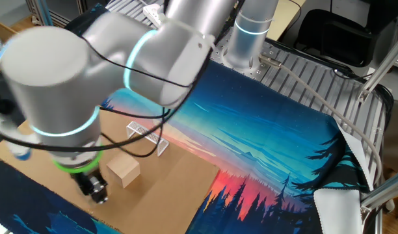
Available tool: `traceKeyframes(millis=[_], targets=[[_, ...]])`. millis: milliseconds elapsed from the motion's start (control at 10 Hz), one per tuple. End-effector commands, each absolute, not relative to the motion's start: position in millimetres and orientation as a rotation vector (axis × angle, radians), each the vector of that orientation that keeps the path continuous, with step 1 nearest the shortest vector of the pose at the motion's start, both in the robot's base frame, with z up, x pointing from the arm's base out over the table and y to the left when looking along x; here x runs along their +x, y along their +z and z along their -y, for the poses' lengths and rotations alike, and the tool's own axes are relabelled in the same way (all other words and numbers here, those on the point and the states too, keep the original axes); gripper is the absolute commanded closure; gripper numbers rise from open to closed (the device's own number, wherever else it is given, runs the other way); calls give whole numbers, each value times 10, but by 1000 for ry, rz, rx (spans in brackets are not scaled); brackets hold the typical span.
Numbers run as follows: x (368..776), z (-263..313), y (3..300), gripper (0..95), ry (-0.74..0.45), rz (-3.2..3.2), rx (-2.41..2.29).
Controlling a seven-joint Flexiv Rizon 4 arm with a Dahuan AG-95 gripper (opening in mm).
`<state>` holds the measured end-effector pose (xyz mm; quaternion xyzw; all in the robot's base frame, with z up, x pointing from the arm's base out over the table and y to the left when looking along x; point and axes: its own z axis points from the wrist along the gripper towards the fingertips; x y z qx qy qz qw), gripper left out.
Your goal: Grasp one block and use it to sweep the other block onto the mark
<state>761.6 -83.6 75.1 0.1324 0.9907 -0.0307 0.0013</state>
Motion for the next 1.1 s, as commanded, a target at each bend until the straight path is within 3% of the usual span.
traceKeyframes(millis=[100, 1100], targets=[[7660, 864, 766, 950, -103, -3103, 443], [7324, 540, 490, 950, -94, -3076, 499]])
